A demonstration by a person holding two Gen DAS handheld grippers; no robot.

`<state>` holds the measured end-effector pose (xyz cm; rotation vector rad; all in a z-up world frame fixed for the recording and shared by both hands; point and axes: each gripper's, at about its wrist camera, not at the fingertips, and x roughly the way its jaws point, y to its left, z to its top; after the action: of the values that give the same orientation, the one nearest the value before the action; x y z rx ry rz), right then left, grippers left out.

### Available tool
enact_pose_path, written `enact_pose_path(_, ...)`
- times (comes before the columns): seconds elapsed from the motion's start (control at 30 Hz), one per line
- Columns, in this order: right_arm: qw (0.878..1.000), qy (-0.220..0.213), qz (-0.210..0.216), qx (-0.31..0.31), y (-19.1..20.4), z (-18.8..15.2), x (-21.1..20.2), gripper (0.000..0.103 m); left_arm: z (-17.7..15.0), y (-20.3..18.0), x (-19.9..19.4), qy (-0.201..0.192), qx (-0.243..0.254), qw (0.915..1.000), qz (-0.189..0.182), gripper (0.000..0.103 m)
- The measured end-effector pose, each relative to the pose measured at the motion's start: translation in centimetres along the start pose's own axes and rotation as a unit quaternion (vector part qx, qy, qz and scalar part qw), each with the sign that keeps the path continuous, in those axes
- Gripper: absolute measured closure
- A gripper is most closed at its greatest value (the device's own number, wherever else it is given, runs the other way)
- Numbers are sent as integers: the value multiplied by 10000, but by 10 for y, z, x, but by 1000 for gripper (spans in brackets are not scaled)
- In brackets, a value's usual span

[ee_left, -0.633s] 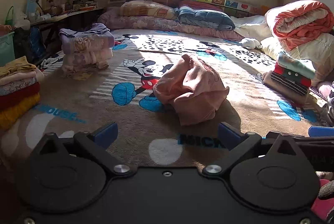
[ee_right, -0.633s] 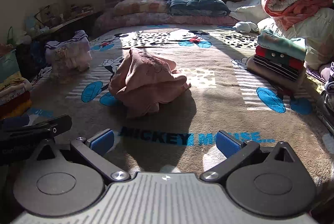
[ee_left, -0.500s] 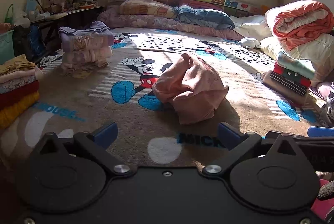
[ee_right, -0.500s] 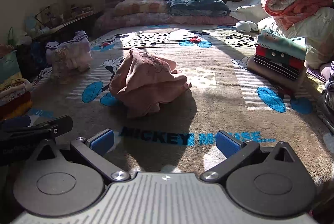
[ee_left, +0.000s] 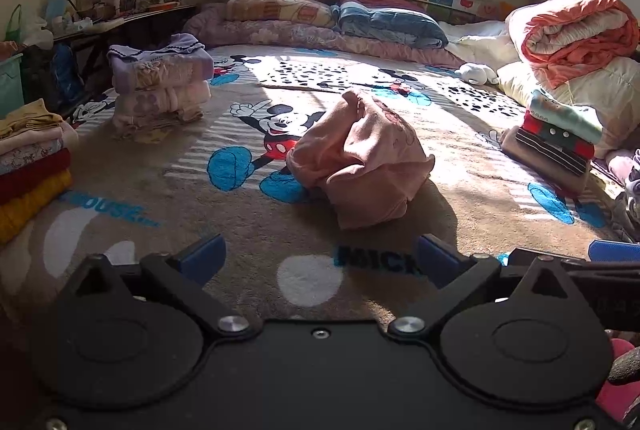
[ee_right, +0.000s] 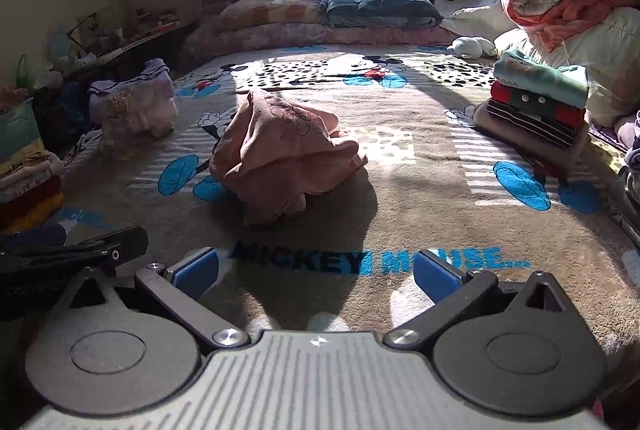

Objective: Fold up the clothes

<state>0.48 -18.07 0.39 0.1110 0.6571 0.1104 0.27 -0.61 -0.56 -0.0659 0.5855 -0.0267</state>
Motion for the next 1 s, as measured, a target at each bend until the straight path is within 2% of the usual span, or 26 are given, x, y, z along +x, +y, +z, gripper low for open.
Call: enact_pose_path(1.0, 9999, -77, 75, 84, -4, -4, -6, 0, -1, -5, 0, 21, 29, 10000, -50, 0)
